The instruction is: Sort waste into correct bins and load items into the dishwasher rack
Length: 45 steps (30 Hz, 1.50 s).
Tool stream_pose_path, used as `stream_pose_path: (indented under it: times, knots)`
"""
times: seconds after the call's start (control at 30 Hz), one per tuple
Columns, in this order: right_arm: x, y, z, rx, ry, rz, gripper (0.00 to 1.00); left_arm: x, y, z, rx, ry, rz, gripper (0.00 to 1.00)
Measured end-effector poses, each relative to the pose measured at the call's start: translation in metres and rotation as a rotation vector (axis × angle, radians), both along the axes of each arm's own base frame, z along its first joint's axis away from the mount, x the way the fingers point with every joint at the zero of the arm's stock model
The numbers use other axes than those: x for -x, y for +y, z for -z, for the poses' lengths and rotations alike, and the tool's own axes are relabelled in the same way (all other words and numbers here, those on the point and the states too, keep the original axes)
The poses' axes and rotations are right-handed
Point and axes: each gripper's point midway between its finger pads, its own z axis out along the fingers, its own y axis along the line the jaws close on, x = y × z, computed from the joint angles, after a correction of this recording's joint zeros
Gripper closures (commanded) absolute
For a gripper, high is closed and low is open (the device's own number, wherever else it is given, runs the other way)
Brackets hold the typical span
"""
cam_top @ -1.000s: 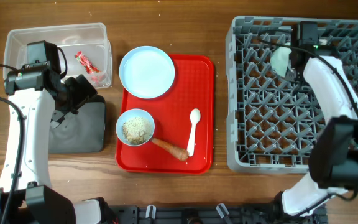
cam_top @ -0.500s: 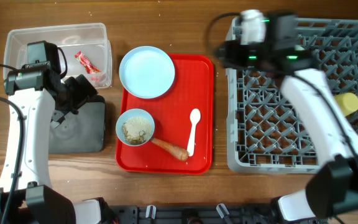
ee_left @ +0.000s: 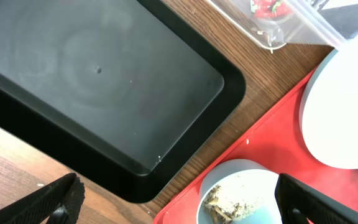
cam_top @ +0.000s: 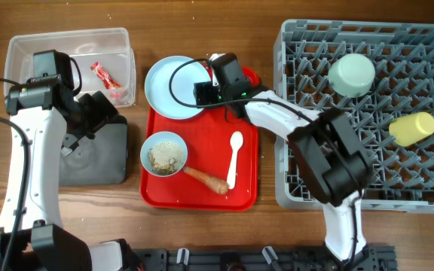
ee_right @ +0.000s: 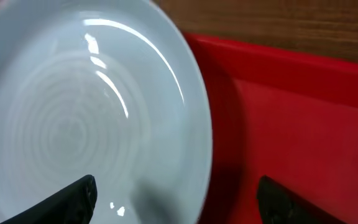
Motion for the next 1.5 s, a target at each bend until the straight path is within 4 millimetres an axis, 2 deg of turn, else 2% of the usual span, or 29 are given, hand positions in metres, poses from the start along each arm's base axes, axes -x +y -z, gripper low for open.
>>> stream_pose_path:
  times: [0.03,0.1,0.17,0.2,0.33,0.4,0.53,0.57,0.63,0.67,0.77,0.8,0.83,0.9,0.97,1.07,1.13,1.3,1.37,1.4,1.5]
  knots:
    - [-0.001,0.001,0.0,-0.015,0.004,0.015,0.53,0.0,0.0,0.0,0.0,0.0,0.0,0.0]
    - [-0.002,0.004,0.003,-0.042,0.015,0.03,0.8,0.0,0.0,0.0,0.0,0.0,0.0,0.0]
    - [0.0,0.004,0.009,-0.05,0.042,0.046,0.92,0.0,0.0,0.0,0.0,0.0,0.0,0.0]
    - [0.001,0.004,0.01,-0.055,0.049,0.05,0.96,0.0,0.0,0.0,0.0,0.0,0.0,0.0]
    - [0.003,-0.001,0.014,-0.06,0.09,0.064,0.96,0.0,0.0,0.0,0.0,0.0,0.0,0.0]
    - [0.007,-0.011,0.014,-0.039,0.129,0.069,0.96,0.0,0.0,0.0,0.0,0.0,0.0,0.0]
    - [0.015,-0.058,0.007,0.053,0.197,0.086,0.96,0.0,0.0,0.0,0.0,0.0,0.0,0.0]
    - [0.015,-0.075,-0.001,0.077,0.202,0.101,0.96,0.0,0.0,0.0,0.0,0.0,0.0,0.0]
    - [0.007,-0.114,-0.038,0.113,0.145,0.154,0.96,0.0,0.0,0.0,0.0,0.0,0.0,0.0]
    - [0.003,-0.127,-0.057,0.124,0.108,0.177,0.96,0.0,0.0,0.0,0.0,0.0,0.0,0.0]
    - [-0.005,-0.184,-0.149,0.172,-0.096,0.29,0.96,0.0,0.0,0.0,0.0,0.0,0.0,0.0]
    - [-0.002,-0.21,-0.193,0.201,-0.2,0.347,0.96,0.0,0.0,0.0,0.0,0.0,0.0,0.0]
    - [0.003,-0.228,-0.217,0.247,-0.261,0.387,0.96,0.0,0.0,0.0,-0.001,-0.001,0.0,0.0]
    - [0.015,-0.263,-0.255,0.369,-0.361,0.469,0.96,0.0,0.0,0.0,0.0,-0.001,0.0,0.0]
    - [0.025,-0.298,-0.273,0.544,-0.401,0.572,0.96,0.0,0.0,0.0,-0.001,0.0,0.0,0.0]
    - [0.033,-0.33,-0.271,0.755,-0.374,0.668,0.96,0.0,0.0,0.0,0.0,0.0,0.0,0.0]
    - [0.036,-0.342,-0.263,0.85,-0.345,0.705,0.96,0.0,0.0,0.0,0.0,0.0,0.0,0.0]
    - [0.038,-0.36,-0.213,1.071,-0.201,0.711,0.96,0.0,0.0,0.0,0.0,0.0,0.0,0.0]
    - [0.036,-0.36,-0.19,1.114,-0.146,0.693,0.96,0.0,0.0,0.0,0.0,0.0,0.0,0.0]
    - [0.036,-0.356,-0.178,1.126,-0.12,0.669,0.9,0.0,0.0,0.0,0.0,0.0,0.0,0.0]
    - [0.038,-0.337,-0.172,1.094,-0.118,0.626,0.48,0.0,0.0,0.0,0.0,0.001,0.0,0.0]
